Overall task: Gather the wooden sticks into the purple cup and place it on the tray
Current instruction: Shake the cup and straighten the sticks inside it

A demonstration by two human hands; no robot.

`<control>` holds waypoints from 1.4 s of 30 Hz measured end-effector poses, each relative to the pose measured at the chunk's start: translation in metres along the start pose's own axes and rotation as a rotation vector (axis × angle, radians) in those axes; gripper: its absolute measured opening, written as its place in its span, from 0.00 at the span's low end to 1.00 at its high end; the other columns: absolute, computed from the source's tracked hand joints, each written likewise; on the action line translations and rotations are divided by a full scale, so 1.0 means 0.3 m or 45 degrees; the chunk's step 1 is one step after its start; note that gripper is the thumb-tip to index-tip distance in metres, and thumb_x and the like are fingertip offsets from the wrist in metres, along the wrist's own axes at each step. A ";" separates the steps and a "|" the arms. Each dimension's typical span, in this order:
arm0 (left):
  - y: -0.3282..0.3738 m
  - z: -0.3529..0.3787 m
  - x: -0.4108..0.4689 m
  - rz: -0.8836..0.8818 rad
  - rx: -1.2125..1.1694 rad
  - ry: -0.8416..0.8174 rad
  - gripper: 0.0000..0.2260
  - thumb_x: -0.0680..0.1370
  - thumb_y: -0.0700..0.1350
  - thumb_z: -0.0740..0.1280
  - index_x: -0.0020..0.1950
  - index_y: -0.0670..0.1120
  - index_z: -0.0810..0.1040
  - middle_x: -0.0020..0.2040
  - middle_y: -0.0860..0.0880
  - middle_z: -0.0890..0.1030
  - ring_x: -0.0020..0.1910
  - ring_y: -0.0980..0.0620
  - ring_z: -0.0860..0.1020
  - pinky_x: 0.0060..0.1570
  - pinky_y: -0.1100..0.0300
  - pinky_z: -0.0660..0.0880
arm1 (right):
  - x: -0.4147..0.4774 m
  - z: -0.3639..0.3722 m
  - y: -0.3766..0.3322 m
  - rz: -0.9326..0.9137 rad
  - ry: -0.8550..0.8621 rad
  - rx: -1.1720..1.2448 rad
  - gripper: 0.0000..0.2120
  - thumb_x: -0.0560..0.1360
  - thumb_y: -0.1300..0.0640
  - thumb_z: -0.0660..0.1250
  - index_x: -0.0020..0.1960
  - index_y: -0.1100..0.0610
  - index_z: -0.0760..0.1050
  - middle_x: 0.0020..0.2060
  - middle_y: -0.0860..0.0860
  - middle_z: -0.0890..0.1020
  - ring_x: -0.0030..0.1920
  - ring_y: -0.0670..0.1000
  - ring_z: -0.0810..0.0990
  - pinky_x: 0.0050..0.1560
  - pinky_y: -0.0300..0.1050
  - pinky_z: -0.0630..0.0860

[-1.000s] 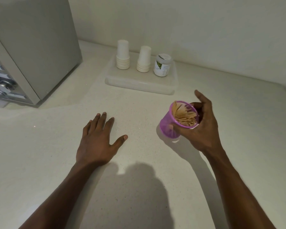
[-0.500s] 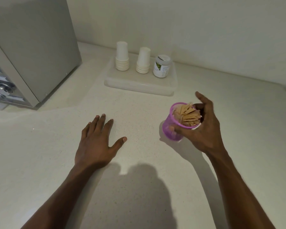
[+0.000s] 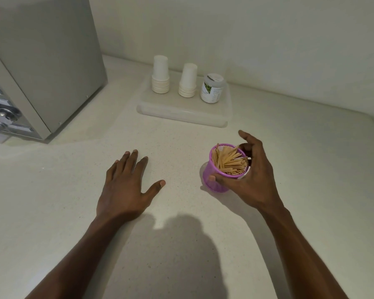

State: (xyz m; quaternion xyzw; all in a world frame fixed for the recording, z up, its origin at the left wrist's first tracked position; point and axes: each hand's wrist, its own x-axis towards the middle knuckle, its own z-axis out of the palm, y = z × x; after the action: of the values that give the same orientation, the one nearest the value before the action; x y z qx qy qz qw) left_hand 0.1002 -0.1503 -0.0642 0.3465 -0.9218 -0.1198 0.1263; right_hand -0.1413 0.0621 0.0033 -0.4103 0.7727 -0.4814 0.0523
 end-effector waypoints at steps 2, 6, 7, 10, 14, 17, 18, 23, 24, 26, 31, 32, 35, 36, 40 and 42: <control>-0.001 0.000 0.002 -0.002 -0.010 0.005 0.42 0.79 0.77 0.48 0.85 0.53 0.61 0.87 0.48 0.54 0.86 0.49 0.48 0.84 0.45 0.51 | -0.016 0.012 0.007 0.048 0.010 -0.028 0.56 0.55 0.38 0.86 0.77 0.48 0.66 0.57 0.45 0.78 0.56 0.41 0.81 0.54 0.33 0.81; -0.001 0.002 0.001 -0.009 0.006 -0.003 0.42 0.79 0.77 0.47 0.85 0.53 0.60 0.87 0.49 0.53 0.86 0.50 0.48 0.84 0.45 0.51 | -0.045 0.030 0.011 0.026 -0.018 -0.103 0.56 0.57 0.33 0.84 0.78 0.53 0.67 0.66 0.48 0.76 0.61 0.41 0.78 0.59 0.36 0.80; -0.003 0.002 0.003 -0.007 0.007 -0.005 0.42 0.79 0.78 0.47 0.85 0.54 0.59 0.87 0.49 0.53 0.86 0.50 0.48 0.84 0.45 0.51 | -0.054 0.031 0.006 0.016 -0.027 -0.114 0.56 0.58 0.32 0.82 0.78 0.54 0.67 0.67 0.48 0.75 0.63 0.40 0.77 0.59 0.32 0.79; -0.004 0.005 0.005 -0.007 0.003 -0.004 0.42 0.78 0.78 0.47 0.85 0.54 0.59 0.87 0.49 0.53 0.86 0.50 0.48 0.84 0.44 0.51 | -0.079 0.024 -0.015 -0.066 0.031 -0.139 0.52 0.62 0.31 0.79 0.77 0.54 0.67 0.70 0.45 0.72 0.67 0.37 0.73 0.59 0.23 0.73; -0.005 0.008 0.003 -0.007 0.000 0.002 0.42 0.79 0.78 0.47 0.85 0.53 0.60 0.87 0.49 0.54 0.86 0.49 0.48 0.84 0.44 0.51 | -0.079 0.010 -0.036 -0.069 0.317 -0.151 0.25 0.77 0.39 0.73 0.62 0.58 0.82 0.63 0.53 0.81 0.64 0.50 0.80 0.57 0.25 0.72; -0.003 0.004 0.002 -0.006 0.005 0.001 0.42 0.79 0.77 0.47 0.85 0.53 0.60 0.87 0.48 0.54 0.86 0.49 0.48 0.84 0.44 0.51 | -0.060 0.006 -0.052 0.042 0.409 -0.174 0.22 0.73 0.39 0.73 0.53 0.56 0.86 0.58 0.52 0.84 0.61 0.52 0.81 0.53 0.31 0.76; -0.002 0.003 0.002 -0.007 0.006 0.002 0.42 0.79 0.77 0.47 0.85 0.53 0.60 0.87 0.48 0.54 0.86 0.49 0.48 0.84 0.44 0.51 | -0.052 0.009 -0.055 0.060 0.403 -0.186 0.18 0.73 0.41 0.75 0.52 0.56 0.87 0.58 0.52 0.84 0.61 0.52 0.81 0.52 0.35 0.78; -0.001 0.001 0.000 0.001 0.000 0.000 0.42 0.79 0.77 0.48 0.85 0.52 0.60 0.87 0.48 0.54 0.86 0.48 0.49 0.84 0.44 0.51 | -0.010 0.026 -0.072 0.083 0.332 -0.258 0.07 0.72 0.55 0.81 0.47 0.56 0.88 0.57 0.52 0.84 0.62 0.53 0.79 0.54 0.49 0.80; -0.001 0.001 0.001 0.001 -0.002 0.005 0.41 0.79 0.77 0.48 0.85 0.52 0.60 0.87 0.48 0.54 0.86 0.48 0.49 0.84 0.44 0.52 | -0.002 0.024 -0.084 0.073 0.338 -0.247 0.06 0.72 0.57 0.81 0.47 0.56 0.88 0.56 0.52 0.84 0.61 0.53 0.79 0.54 0.49 0.80; -0.003 0.003 0.001 0.000 -0.001 0.013 0.41 0.79 0.77 0.49 0.84 0.52 0.61 0.87 0.48 0.55 0.86 0.48 0.49 0.83 0.44 0.52 | 0.012 0.005 -0.115 0.013 0.393 -0.211 0.04 0.71 0.61 0.80 0.44 0.54 0.87 0.55 0.54 0.83 0.61 0.55 0.80 0.53 0.43 0.79; -0.010 0.018 0.000 -0.004 -0.002 0.034 0.41 0.79 0.77 0.48 0.84 0.53 0.60 0.87 0.49 0.55 0.86 0.49 0.49 0.83 0.44 0.52 | 0.029 -0.102 -0.197 -0.286 0.593 -0.335 0.03 0.73 0.63 0.79 0.44 0.58 0.86 0.53 0.59 0.83 0.56 0.59 0.80 0.44 0.19 0.68; -0.011 0.021 0.001 -0.003 -0.001 0.040 0.41 0.79 0.77 0.48 0.84 0.53 0.60 0.87 0.49 0.55 0.86 0.49 0.49 0.83 0.44 0.52 | 0.030 -0.121 -0.205 -0.311 0.594 -0.371 0.03 0.74 0.62 0.79 0.45 0.59 0.86 0.53 0.59 0.83 0.57 0.60 0.81 0.46 0.20 0.67; -0.013 0.024 0.002 -0.001 -0.003 0.037 0.41 0.79 0.77 0.48 0.84 0.53 0.60 0.87 0.49 0.55 0.86 0.50 0.49 0.83 0.44 0.52 | 0.032 -0.155 -0.210 -0.306 0.575 -0.402 0.03 0.75 0.62 0.78 0.45 0.61 0.85 0.54 0.60 0.83 0.58 0.61 0.81 0.49 0.20 0.66; -0.013 0.022 0.003 -0.003 -0.005 0.035 0.41 0.79 0.77 0.48 0.84 0.53 0.60 0.87 0.49 0.55 0.86 0.50 0.49 0.83 0.44 0.53 | 0.033 -0.157 -0.207 -0.310 0.556 -0.402 0.03 0.75 0.62 0.78 0.45 0.61 0.85 0.54 0.60 0.83 0.59 0.61 0.80 0.50 0.21 0.66; -0.010 0.018 0.003 -0.009 -0.002 0.018 0.42 0.79 0.78 0.47 0.85 0.53 0.60 0.87 0.49 0.54 0.86 0.50 0.48 0.83 0.43 0.53 | 0.035 -0.128 -0.173 -0.289 0.376 -0.381 0.04 0.71 0.64 0.80 0.43 0.57 0.86 0.54 0.57 0.82 0.57 0.52 0.78 0.45 0.24 0.69; -0.010 0.014 0.003 -0.012 -0.007 0.012 0.42 0.79 0.78 0.47 0.85 0.53 0.59 0.87 0.49 0.53 0.86 0.50 0.48 0.83 0.43 0.52 | 0.031 -0.095 -0.141 -0.232 0.261 -0.415 0.05 0.70 0.64 0.81 0.41 0.56 0.87 0.53 0.54 0.82 0.57 0.51 0.78 0.41 0.38 0.76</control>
State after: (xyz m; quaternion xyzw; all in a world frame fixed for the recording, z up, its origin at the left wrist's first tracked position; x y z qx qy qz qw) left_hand 0.0999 -0.1525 -0.0689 0.3510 -0.9192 -0.1212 0.1310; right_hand -0.1362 0.0672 0.0547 -0.4304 0.8014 -0.3920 -0.1373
